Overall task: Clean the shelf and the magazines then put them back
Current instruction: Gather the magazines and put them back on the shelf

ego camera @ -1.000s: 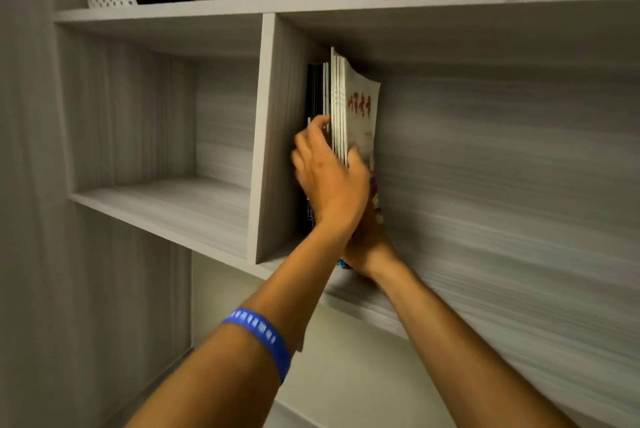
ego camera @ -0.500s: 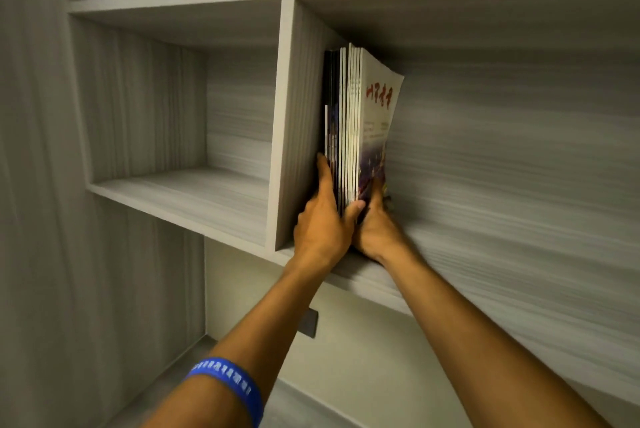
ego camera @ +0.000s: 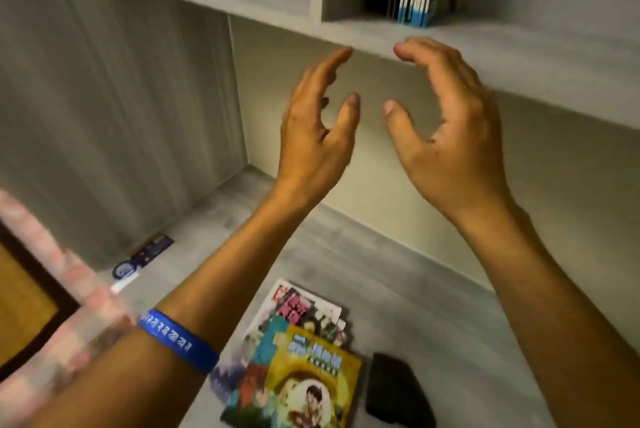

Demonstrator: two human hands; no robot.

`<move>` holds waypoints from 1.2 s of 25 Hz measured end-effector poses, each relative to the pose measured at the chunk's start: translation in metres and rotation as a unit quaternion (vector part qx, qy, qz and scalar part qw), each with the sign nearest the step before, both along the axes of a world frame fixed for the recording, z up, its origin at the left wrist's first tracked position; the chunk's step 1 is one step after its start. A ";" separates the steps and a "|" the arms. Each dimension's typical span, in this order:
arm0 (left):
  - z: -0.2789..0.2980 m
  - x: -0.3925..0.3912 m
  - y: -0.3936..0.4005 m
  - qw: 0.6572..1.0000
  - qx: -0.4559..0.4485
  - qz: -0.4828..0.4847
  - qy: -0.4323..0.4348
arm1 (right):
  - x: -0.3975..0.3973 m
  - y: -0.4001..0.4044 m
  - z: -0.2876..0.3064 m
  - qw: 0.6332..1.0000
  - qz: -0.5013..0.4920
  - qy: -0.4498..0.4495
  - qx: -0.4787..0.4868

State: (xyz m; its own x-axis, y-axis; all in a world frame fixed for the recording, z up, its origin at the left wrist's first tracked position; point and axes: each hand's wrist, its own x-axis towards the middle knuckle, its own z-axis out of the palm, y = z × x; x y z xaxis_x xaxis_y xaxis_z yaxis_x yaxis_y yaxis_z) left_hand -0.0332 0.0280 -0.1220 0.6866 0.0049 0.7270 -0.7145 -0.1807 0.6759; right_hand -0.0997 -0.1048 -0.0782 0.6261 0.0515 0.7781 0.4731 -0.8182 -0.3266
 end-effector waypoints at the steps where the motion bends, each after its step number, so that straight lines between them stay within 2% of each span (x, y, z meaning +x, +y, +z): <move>1: -0.034 -0.013 0.013 0.998 0.006 0.001 0.063 | -0.014 0.002 -0.042 0.999 0.016 0.012 0.034; 3: -0.114 -0.036 0.039 0.979 0.016 -0.003 0.202 | -0.041 0.001 -0.136 0.981 0.015 0.134 0.136; 5: -0.193 -0.062 0.068 0.952 0.045 0.023 0.301 | -0.070 0.002 -0.224 0.925 -0.023 0.297 0.237; 7: -0.267 -0.082 0.093 0.911 0.126 0.058 0.390 | -0.095 0.005 -0.304 0.836 -0.083 0.454 0.297; 8: -0.300 -0.091 0.102 0.877 0.180 0.068 0.441 | -0.107 0.007 -0.339 0.784 -0.120 0.513 0.328; 10: -0.351 -0.107 0.122 0.784 0.290 0.072 0.544 | -0.131 0.011 -0.393 0.674 -0.193 0.572 0.425; 12: -0.382 -0.121 0.135 0.698 0.376 0.043 0.608 | -0.150 0.019 -0.426 0.569 -0.245 0.610 0.494; 13: -0.390 -0.127 0.138 0.678 0.395 0.029 0.620 | -0.157 0.023 -0.438 0.525 -0.258 0.625 0.517; 14: -0.395 -0.131 0.139 0.673 0.407 0.022 0.618 | -0.163 0.027 -0.446 0.497 -0.258 0.632 0.536; 16: -0.401 -0.137 0.137 0.688 0.424 0.036 0.587 | -0.171 0.035 -0.459 0.473 -0.240 0.638 0.559; 18: -0.408 -0.138 0.136 0.698 0.423 0.072 0.573 | -0.174 0.044 -0.465 0.468 -0.214 0.637 0.573; 21: -0.418 -0.130 0.147 0.686 0.355 0.106 0.627 | -0.170 0.057 -0.462 0.466 -0.208 0.615 0.601; 24: -0.418 -0.127 0.153 0.676 0.370 0.101 0.629 | -0.168 0.054 -0.464 0.461 -0.241 0.571 0.635; 26: -0.416 -0.134 0.149 0.695 0.385 0.084 0.601 | -0.167 0.048 -0.468 0.460 -0.236 0.572 0.636; 30: -0.421 -0.156 0.138 0.739 0.326 -0.021 0.589 | -0.162 0.045 -0.463 0.456 -0.186 0.605 0.625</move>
State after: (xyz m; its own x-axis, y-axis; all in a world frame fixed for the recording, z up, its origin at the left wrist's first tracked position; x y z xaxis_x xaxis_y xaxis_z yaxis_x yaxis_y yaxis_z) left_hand -0.1890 0.1657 -0.5431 0.8346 -0.1220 -0.5372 0.2867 -0.7366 0.6126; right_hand -0.2616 -0.0595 -0.5415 0.4206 -0.2432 -0.8741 -0.7689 0.4158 -0.4857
